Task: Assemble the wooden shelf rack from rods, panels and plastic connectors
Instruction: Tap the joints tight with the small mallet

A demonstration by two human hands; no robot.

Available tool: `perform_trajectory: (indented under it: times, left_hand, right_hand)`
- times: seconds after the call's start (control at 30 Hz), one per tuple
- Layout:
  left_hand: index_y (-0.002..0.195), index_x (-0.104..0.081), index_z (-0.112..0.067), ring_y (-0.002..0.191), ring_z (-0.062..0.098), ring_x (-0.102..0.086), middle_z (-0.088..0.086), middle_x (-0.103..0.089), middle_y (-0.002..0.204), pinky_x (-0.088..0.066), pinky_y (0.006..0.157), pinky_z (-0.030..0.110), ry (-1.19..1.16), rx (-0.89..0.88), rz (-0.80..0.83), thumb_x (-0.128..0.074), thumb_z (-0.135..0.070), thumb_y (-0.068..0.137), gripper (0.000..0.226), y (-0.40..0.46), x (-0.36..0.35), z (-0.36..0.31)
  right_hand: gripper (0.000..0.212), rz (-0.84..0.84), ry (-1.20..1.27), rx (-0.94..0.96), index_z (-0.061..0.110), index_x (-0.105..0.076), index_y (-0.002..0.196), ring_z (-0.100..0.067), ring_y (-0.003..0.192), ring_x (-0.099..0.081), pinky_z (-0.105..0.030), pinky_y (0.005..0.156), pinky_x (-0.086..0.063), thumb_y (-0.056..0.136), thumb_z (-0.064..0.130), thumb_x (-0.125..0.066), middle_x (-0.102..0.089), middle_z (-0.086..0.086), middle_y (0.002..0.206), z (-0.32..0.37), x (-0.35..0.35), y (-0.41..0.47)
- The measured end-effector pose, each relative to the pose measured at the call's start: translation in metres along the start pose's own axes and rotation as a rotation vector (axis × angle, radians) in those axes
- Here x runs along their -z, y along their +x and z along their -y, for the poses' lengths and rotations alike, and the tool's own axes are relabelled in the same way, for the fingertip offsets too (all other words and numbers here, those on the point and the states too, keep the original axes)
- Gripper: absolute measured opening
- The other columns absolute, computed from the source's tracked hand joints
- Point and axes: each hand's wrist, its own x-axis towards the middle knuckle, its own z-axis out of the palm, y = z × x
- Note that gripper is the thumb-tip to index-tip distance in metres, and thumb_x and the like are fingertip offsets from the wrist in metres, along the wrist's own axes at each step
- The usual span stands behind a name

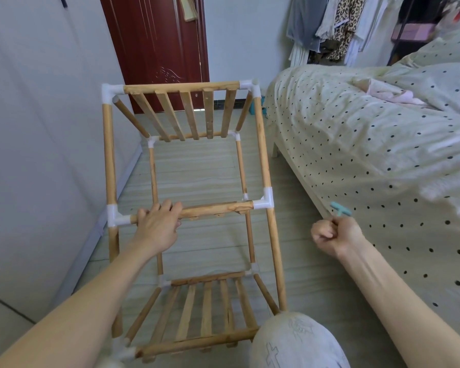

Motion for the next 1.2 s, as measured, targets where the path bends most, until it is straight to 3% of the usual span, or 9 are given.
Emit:
perform_trajectory:
  times: [0.17, 0.3, 0.4, 0.47, 0.6, 0.73, 0.9, 1.03, 1.2]
  left_hand:
    - [0.101, -0.036, -0.025, 0.098, 0.018, -0.043, -0.006, -0.034, 0.095, -0.024, 0.074, 0.033, 0.002, 0.018, -0.001, -0.04, -0.021, 0.097, 0.007, 0.003, -0.001, 0.0]
    - [0.099, -0.035, -0.026, 0.098, 0.018, -0.044, -0.006, -0.036, 0.095, -0.025, 0.075, 0.033, 0.0, 0.014, -0.005, -0.041, -0.02, 0.096, 0.009, 0.002, -0.002, -0.001]
    - [0.1, -0.036, -0.026, 0.097, 0.017, -0.044, -0.007, -0.036, 0.095, -0.026, 0.075, 0.033, -0.005, 0.011, -0.009, -0.041, -0.021, 0.096, 0.008, 0.002, -0.002, 0.001]
    - [0.105, -0.038, -0.026, 0.098, 0.016, -0.042, -0.007, -0.036, 0.096, -0.025, 0.076, 0.033, -0.016, 0.008, 0.021, -0.041, -0.023, 0.096, 0.01, 0.003, 0.0, 0.001]
    - [0.118, -0.039, -0.028, 0.106, 0.018, -0.041, -0.006, -0.042, 0.11, -0.026, 0.079, 0.035, -0.017, -0.025, 0.101, -0.037, -0.039, 0.097, 0.023, -0.001, 0.001, 0.004]
    - [0.121, -0.04, -0.03, 0.106, 0.014, -0.041, -0.008, -0.043, 0.117, -0.023, 0.078, 0.034, 0.014, -0.057, 0.087, -0.029, -0.053, 0.095, 0.037, -0.009, -0.002, 0.008]
    - [0.117, -0.043, -0.03, 0.108, 0.014, -0.037, -0.008, -0.041, 0.119, -0.021, 0.081, 0.033, 0.023, -0.088, 0.051, -0.012, -0.061, 0.09, 0.051, -0.027, -0.007, 0.014]
    - [0.122, -0.04, -0.034, 0.121, 0.022, -0.033, -0.002, -0.039, 0.131, -0.021, 0.1, 0.046, 0.038, 0.029, 0.091, -0.006, -0.05, 0.092, 0.048, -0.027, -0.01, 0.024]
    - [0.147, -0.009, -0.041, 0.145, 0.026, 0.01, 0.0, 0.006, 0.159, -0.001, 0.112, 0.059, -0.139, 0.288, 0.187, -0.014, -0.041, 0.102, 0.046, -0.009, -0.008, 0.039]
  right_hand:
    - [0.036, 0.227, -0.349, -0.246, 0.014, -0.04, 0.058, -0.005, 0.033, -0.011, -0.015, 0.027, -0.013, 0.093, 0.025, -0.037, -0.016, 0.009, 0.049, -0.007, -0.002, -0.008]
    - [0.035, -0.089, -0.274, 0.172, 0.016, -0.027, 0.066, -0.006, 0.026, -0.017, -0.01, 0.031, -0.012, 0.1, 0.015, -0.024, -0.019, 0.004, 0.042, -0.007, -0.009, -0.004]
    - [0.035, 0.075, -0.692, 0.033, 0.015, -0.035, 0.07, -0.007, 0.032, -0.02, -0.014, 0.032, -0.017, 0.103, 0.025, -0.028, -0.022, 0.005, 0.049, -0.028, -0.002, 0.003]
    - [0.033, 0.02, -0.674, 0.127, 0.015, -0.036, 0.072, -0.008, 0.035, -0.024, -0.018, 0.032, -0.024, 0.103, 0.027, -0.03, -0.026, 0.005, 0.048, -0.025, -0.005, 0.008]
    - [0.03, -0.129, -0.728, 0.49, 0.013, -0.044, 0.082, -0.018, 0.068, -0.05, -0.029, 0.063, -0.044, 0.102, 0.029, -0.029, -0.048, -0.005, 0.072, -0.025, -0.021, 0.023]
    - [0.027, 0.039, -0.758, 0.584, 0.011, -0.049, 0.11, -0.018, 0.097, -0.057, -0.035, 0.088, -0.046, 0.102, 0.027, -0.028, -0.061, -0.005, 0.104, -0.022, -0.051, 0.037]
    - [0.035, 0.24, -0.658, 0.419, 0.01, -0.054, 0.104, -0.012, 0.065, -0.051, -0.024, 0.066, -0.043, 0.103, 0.03, -0.025, -0.054, -0.003, 0.074, -0.026, -0.079, 0.037]
    - [0.033, 0.328, -0.653, 0.431, 0.01, -0.055, 0.098, -0.011, 0.064, -0.042, -0.025, 0.068, -0.039, 0.103, 0.029, -0.028, -0.046, -0.001, 0.072, -0.044, -0.069, 0.03]
    - [0.024, 0.516, -0.638, 0.357, 0.006, -0.054, 0.1, -0.018, 0.074, -0.056, -0.032, 0.076, -0.048, 0.101, 0.02, -0.034, -0.057, -0.007, 0.079, -0.071, -0.067, 0.011]
